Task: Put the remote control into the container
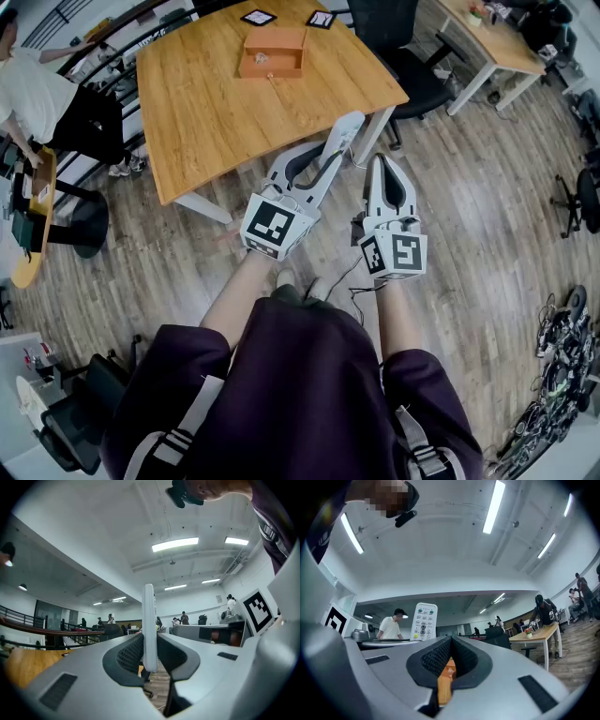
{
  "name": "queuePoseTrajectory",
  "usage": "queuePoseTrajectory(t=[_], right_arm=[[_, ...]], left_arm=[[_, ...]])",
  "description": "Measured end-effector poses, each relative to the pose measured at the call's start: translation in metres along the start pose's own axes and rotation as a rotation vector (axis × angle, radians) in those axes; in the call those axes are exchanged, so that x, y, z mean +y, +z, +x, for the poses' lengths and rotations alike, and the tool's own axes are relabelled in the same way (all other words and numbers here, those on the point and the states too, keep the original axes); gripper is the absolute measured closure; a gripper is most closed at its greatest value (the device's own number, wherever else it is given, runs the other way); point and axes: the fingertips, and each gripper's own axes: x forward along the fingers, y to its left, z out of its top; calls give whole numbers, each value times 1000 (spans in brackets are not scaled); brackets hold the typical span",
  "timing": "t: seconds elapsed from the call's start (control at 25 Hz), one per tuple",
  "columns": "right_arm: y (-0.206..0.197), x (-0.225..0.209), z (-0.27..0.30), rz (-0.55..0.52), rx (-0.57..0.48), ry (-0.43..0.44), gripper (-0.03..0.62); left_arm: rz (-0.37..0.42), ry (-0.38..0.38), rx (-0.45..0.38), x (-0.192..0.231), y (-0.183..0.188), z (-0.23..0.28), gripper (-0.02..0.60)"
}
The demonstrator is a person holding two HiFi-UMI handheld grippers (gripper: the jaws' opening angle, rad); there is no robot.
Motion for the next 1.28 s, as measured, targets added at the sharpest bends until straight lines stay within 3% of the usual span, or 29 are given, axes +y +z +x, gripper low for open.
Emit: queuePoseTrajectory(t=[0.48, 0.92, 1.28], right_arm=[[-6, -16, 22, -31, -6, 50, 576], [-37, -26, 80, -11, 28, 42, 576], [-58, -31, 145, -25, 33, 28, 576]], left_arm=[[52, 24, -11, 15, 4, 23, 491], [18, 23, 17, 64, -25, 54, 491], [-10, 13, -8, 125, -42, 85, 491]])
